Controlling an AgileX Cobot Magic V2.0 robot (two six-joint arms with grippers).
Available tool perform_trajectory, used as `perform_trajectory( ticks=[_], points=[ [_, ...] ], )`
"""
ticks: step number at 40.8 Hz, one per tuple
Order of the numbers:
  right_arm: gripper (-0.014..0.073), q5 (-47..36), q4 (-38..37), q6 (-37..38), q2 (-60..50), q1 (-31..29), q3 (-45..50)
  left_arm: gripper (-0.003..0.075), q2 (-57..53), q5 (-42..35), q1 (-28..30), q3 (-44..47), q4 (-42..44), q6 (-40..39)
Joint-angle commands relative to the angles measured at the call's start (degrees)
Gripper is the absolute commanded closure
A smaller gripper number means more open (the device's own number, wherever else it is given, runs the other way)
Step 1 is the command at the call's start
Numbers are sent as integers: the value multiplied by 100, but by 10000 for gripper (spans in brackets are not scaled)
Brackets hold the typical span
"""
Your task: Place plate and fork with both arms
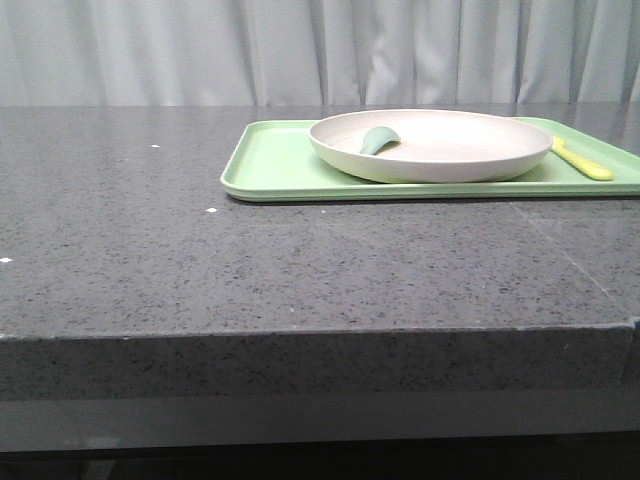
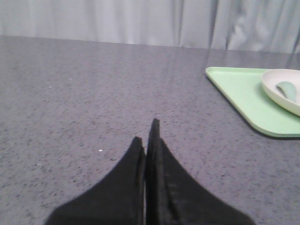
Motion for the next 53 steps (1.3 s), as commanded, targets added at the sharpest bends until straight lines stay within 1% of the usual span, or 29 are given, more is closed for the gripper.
perform_trajectory(
  ticks=[1, 6, 9, 14, 21, 53],
  points=[
    [662, -516, -2, -64, 56, 4, -139, 738, -317, -460, 342, 148, 0, 0],
    [662, -516, -2, -64, 56, 4, -139, 738, -812, -460, 753, 575, 0, 0],
    [662, -516, -2, -64, 56, 4, -139, 738, -1023, -460, 871, 766, 0, 0],
    [662, -516, -2, -64, 56, 4, -139, 738, -1320, -460, 871, 1028, 0, 0],
    [662, -509, -2, -64, 56, 4, -139, 738, -1332, -570, 861, 1241, 0, 0],
    [662, -509, -2, -64, 56, 4, -139, 738, -1321, -609, 861, 1251, 0, 0]
  ],
)
